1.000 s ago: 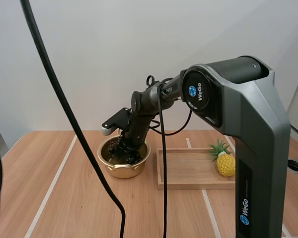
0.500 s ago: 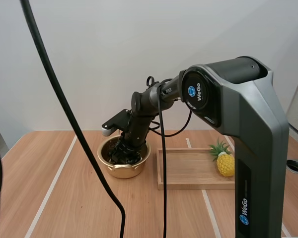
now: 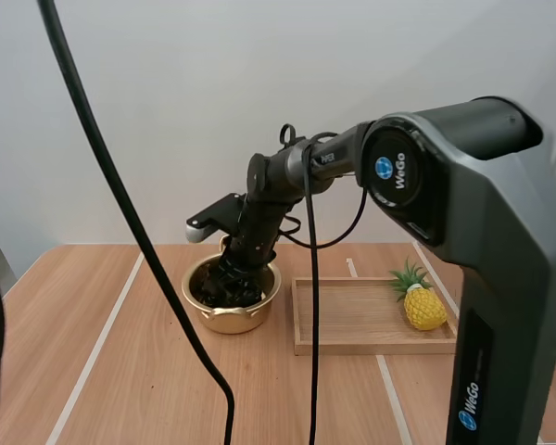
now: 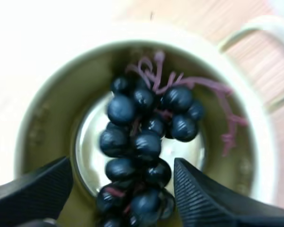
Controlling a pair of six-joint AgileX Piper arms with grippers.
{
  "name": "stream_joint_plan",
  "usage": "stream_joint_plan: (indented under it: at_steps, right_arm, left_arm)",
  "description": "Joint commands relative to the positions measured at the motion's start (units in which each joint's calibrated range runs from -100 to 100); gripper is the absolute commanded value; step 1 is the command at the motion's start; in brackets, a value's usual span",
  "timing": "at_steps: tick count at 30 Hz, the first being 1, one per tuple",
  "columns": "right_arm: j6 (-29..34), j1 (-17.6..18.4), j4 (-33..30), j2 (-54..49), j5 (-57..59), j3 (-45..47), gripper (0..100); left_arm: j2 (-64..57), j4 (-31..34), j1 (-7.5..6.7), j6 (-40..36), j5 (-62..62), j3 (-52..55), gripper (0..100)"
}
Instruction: Open the pot, put the grape inside, and close it
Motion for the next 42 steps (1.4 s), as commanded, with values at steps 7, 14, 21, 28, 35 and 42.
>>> stream_joint_plan:
  at_steps: [7,14,21,28,35,42]
  right_arm:
    - [1.50,-0.02,-0.63,-12.55,2.69,0.20,100]
    - [4.10,-0.02,-3.05,-21.90,9.09,0.20,100]
    - [6.58,-0.02,-5.07,-31.47,18.92,0.20,100]
    - [7.52,-0.02,-5.19,-42.49,29.16,0.88,100]
    - [9.02,-0.02,-6.60,-54.54,33.76,5.35,100]
    - [10.64,-0.02,-8.99,-66.80,33.76,13.64,100]
  left_arm:
    - [-0.38,0.51,0.17,-0.21,-2.39,-0.25,0]
    - [-0.38,0.51,0.17,-0.21,-2.39,-0.25,0]
    - [-0.38,0.51,0.17,-0.21,-2.39,-0.25,0]
    - [-0.38,0.51,0.17,-0.21,-2.39,-0.25,0]
    - [-0.38,0.51,0.17,-0.21,-2.39,-0.25,0]
    - [-0.38,0.51,0.17,-0.21,-2.39,-0.25,0]
